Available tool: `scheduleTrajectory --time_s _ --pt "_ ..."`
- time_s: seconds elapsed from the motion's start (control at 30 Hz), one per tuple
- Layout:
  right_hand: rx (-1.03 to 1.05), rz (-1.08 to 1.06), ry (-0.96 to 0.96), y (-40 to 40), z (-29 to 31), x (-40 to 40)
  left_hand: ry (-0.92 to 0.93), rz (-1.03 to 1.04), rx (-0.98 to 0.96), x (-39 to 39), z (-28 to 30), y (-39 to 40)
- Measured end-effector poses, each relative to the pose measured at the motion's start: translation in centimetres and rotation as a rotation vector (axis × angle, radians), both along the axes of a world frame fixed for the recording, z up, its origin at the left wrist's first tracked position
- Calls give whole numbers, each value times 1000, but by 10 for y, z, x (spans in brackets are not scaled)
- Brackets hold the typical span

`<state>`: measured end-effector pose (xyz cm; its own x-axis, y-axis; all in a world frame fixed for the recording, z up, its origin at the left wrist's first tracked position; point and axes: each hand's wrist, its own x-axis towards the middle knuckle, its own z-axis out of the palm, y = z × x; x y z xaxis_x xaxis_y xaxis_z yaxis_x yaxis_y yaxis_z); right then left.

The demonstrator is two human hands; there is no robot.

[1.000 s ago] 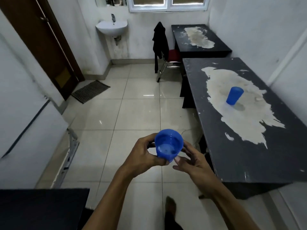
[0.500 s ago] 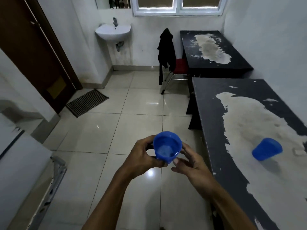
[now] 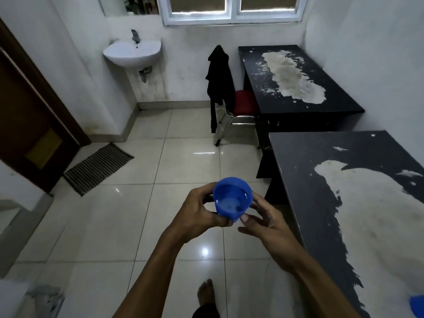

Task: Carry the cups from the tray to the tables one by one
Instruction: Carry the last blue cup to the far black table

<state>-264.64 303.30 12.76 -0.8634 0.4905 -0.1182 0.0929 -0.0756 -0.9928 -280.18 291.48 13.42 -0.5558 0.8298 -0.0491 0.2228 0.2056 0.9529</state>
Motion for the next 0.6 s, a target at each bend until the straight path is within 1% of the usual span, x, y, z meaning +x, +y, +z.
scheduleTrajectory --time_s 0.07,0.3,0.6 --pt "-22 -24 -3 23 4 -34 3 -11 -2 -35 4 26" --pt "2 -79 2 115 20 -141 30 -81 12 -151 27 126" --pt "37 -106 18 261 8 -257 57 -116 28 -269 23 274"
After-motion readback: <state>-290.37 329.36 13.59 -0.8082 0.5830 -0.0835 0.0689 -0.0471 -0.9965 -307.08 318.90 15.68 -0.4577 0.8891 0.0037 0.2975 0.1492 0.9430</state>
